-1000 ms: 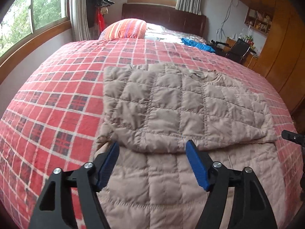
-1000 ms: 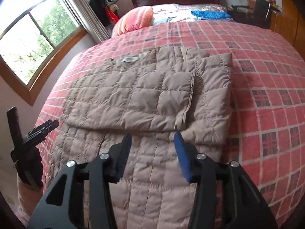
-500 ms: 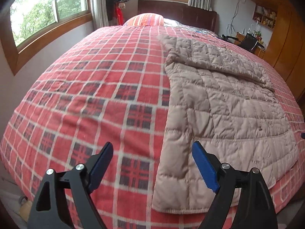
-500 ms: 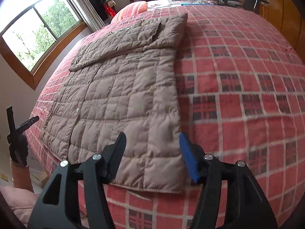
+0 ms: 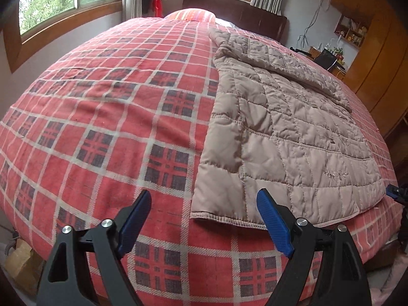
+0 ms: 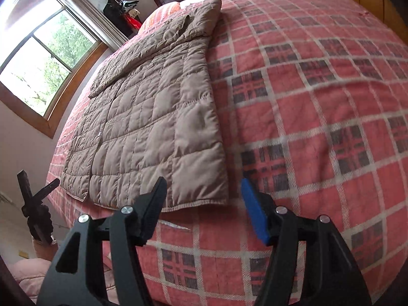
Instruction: Fold large clothes
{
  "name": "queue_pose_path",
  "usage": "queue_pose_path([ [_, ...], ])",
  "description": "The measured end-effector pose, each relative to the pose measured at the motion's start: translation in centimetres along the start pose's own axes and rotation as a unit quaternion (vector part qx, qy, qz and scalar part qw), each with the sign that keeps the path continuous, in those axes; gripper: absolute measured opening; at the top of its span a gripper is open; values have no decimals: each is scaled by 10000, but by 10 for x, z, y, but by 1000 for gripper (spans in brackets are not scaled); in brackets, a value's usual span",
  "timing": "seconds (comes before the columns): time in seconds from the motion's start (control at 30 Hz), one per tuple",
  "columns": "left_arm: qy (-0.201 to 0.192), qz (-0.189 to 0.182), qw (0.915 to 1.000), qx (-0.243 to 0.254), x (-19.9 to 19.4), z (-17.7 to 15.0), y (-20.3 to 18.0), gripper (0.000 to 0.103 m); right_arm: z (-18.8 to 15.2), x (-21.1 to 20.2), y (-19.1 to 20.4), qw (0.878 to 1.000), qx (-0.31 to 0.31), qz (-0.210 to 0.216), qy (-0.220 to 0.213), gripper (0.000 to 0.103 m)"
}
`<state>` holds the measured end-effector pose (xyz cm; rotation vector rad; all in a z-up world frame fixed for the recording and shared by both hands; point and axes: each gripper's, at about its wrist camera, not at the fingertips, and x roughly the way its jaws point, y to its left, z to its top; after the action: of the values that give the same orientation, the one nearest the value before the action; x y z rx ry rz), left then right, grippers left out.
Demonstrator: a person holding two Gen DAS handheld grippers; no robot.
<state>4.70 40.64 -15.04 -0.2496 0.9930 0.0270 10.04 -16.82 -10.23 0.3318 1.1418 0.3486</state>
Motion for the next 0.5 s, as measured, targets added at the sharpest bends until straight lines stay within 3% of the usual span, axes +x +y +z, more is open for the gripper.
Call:
queue_pose_path([
  [0.27,152,-318,9994,-67,16,-4,-6,85,-2,15,-7,9999,116,65,73,63],
  [0.37,258,-779,9966,-89,24,-7,-9,85,-2,17,-4,9998,202,54,13,58],
  [0.5,253,-560,9979,193,30,-6,-22,84,-8,22,7,9999,50,-93,-30,50],
])
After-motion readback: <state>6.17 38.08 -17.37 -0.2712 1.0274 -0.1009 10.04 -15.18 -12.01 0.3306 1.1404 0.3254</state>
